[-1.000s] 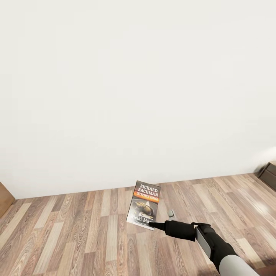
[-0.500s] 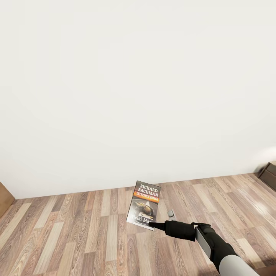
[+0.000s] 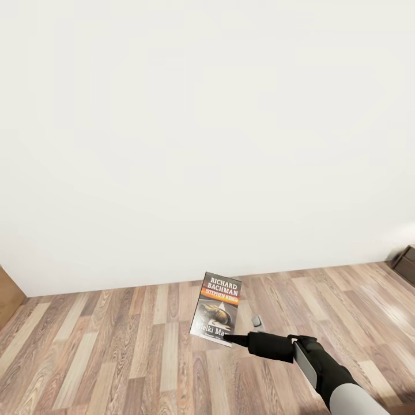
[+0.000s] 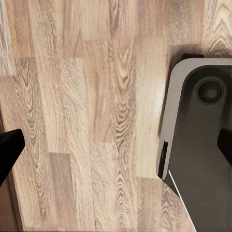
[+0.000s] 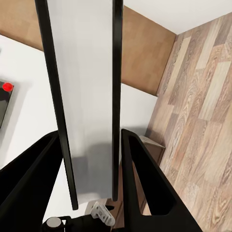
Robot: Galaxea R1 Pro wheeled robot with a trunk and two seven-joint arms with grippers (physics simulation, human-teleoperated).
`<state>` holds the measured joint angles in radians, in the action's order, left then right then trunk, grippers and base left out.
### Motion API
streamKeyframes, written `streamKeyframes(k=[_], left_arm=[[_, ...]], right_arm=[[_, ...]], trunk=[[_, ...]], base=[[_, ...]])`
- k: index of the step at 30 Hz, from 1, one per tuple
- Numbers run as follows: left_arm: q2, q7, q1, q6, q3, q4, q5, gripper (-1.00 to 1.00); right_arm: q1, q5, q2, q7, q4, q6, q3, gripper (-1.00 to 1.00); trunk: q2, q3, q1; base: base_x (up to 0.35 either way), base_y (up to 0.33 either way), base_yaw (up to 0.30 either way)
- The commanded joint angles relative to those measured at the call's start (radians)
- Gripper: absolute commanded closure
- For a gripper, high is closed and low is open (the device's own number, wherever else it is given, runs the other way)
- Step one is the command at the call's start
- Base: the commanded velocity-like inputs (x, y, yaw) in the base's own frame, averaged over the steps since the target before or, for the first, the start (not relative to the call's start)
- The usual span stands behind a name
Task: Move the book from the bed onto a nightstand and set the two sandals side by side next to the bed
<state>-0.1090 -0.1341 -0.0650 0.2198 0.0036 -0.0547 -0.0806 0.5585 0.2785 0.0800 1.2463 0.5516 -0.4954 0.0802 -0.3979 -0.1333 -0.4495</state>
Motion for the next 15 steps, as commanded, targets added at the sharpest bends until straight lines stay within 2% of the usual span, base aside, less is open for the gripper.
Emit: streamKeyframes(k=[1,10,15], left_arm=[[0.000,0.001,-0.001,0.004,-0.001,0.001,-0.008,-1.00],[0.000,0.001,-0.001,0.004,-0.001,0.001,-0.008,-1.00],[0.000,0.001,-0.001,0.004,-0.001,0.002,-0.008,-1.00]], right_arm=[[0.001,0.010,0.001,-0.002,0.001,-0.009,0.006,1.00],[0.000,0.009,0.001,-0.002,0.001,-0.009,0.006,1.00],[0.000,0.010,0.002,-0.001,0.001,-0.009,0.005,1.00]], trunk=[[-0.002,-0.003,-0.001],[-0.002,-0.009,-0.001],[-0.002,-0.011,-0.001]], base=[[0.000,0.000,0.163],[0.000,0.000,0.199],[0.000,0.000,0.123]])
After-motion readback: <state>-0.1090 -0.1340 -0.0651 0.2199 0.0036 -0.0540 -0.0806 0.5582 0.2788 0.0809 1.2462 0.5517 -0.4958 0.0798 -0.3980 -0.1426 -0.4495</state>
